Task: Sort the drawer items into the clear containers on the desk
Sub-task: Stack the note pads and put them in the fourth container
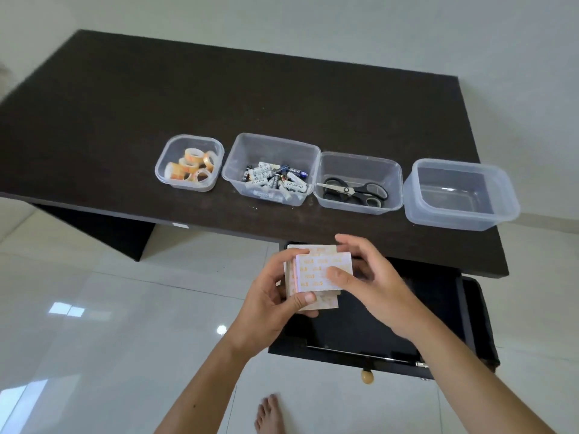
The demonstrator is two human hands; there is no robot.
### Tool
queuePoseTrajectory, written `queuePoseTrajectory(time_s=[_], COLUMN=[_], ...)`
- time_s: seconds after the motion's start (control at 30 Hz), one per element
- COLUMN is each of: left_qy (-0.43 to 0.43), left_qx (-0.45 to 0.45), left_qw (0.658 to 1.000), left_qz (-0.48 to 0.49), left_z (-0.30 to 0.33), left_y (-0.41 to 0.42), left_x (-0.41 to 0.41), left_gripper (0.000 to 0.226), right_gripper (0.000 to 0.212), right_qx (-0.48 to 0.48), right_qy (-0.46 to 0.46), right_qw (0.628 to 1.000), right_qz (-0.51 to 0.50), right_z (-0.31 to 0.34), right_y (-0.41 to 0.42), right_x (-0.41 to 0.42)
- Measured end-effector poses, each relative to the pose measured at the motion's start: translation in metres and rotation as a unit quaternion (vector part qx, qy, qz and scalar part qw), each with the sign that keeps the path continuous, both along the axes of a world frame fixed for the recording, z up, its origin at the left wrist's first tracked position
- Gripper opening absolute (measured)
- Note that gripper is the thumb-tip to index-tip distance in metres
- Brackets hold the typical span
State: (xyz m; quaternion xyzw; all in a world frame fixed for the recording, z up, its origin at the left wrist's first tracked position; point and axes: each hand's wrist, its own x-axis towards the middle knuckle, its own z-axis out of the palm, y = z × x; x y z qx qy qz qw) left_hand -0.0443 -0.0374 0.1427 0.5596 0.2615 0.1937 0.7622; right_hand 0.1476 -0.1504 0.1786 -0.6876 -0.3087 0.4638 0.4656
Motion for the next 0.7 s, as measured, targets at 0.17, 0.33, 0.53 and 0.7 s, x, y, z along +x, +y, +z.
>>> queuePoseTrajectory(time_s=[0.17, 0.33, 0.53, 0.7], left_qy=[0.004, 0.022, 0.097, 0.102], left_qx=[0.021, 0.035, 0.037, 0.056], left_qw=[0.998, 0.994, 0.992, 0.988], left_qz=[-0.061, -0.096, -0.077, -0.105], left_z=[0.066, 0.132, 0.156, 0.146], left_y=[-0.003, -0.019, -0.033, -0.040], left_x=[0.004, 0.024, 0.081, 0.139], left_gripper=[0.057, 0.055, 0.080, 0.054], right_gripper=[0.040, 0.032, 0.029, 0.033], right_qx=[-0.003, -0.013, -0.025, -0.033], right_qy=[0.194, 0.111, 0.039, -0.015], right_qw=[0.980, 0.989, 0.986, 0.984], right_qz=[-0.037, -0.093, -0.162, -0.172], right_z=[0.060, 0.120, 0.147, 0.137], right_y=[-0.014, -0.043, -0.062, -0.077], right_x=[-0.014, -0.004, 0.032, 0.082])
